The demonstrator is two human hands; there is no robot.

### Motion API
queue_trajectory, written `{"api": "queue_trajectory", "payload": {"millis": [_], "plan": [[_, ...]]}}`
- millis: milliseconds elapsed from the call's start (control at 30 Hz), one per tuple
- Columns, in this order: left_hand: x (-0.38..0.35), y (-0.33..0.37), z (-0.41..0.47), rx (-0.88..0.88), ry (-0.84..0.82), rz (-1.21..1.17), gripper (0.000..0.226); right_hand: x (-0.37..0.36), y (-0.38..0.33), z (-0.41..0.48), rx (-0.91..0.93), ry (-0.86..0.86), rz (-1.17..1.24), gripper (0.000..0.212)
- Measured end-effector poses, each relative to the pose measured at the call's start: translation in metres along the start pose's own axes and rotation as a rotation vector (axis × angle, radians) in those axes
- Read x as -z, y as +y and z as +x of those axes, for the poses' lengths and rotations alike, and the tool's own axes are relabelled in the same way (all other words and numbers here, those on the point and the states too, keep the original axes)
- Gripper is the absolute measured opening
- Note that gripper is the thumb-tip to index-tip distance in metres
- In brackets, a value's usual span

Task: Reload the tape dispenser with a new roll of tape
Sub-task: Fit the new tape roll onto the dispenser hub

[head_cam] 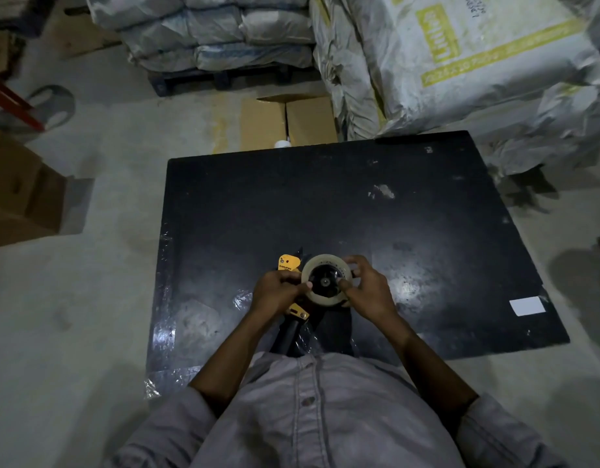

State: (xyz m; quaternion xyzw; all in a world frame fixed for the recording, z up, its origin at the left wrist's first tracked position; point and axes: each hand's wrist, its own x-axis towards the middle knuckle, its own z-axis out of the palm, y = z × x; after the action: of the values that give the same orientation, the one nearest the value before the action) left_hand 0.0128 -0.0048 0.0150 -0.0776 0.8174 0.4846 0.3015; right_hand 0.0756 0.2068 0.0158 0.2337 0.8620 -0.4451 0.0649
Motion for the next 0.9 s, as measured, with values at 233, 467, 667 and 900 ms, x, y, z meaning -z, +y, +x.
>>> {"api": "queue_trajectory", "payload": {"millis": [233, 467, 667, 900], "plan": [[0.000, -0.003, 0.006, -0.059, 0.151, -0.034, 0.056, 0.001, 0.005, -0.002, -0.066, -0.058, 0.279, 0.037], [0.007, -0.001, 0.020, -0.079, 0.127, -0.030, 0.035, 0.006, 0.011, 0.001, -0.264, -0.109, 0.594, 0.031], [0.007, -0.001, 0.024, -0.098, 0.090, 0.031, 0.022, 0.006, 0.019, 0.001, -0.272, -0.124, 0.636, 0.035], [0.006, 0.000, 0.032, -0.064, 0.123, 0.130, 0.032, 0.005, 0.024, 0.003, -0.281, -0.162, 0.696, 0.037]]}}
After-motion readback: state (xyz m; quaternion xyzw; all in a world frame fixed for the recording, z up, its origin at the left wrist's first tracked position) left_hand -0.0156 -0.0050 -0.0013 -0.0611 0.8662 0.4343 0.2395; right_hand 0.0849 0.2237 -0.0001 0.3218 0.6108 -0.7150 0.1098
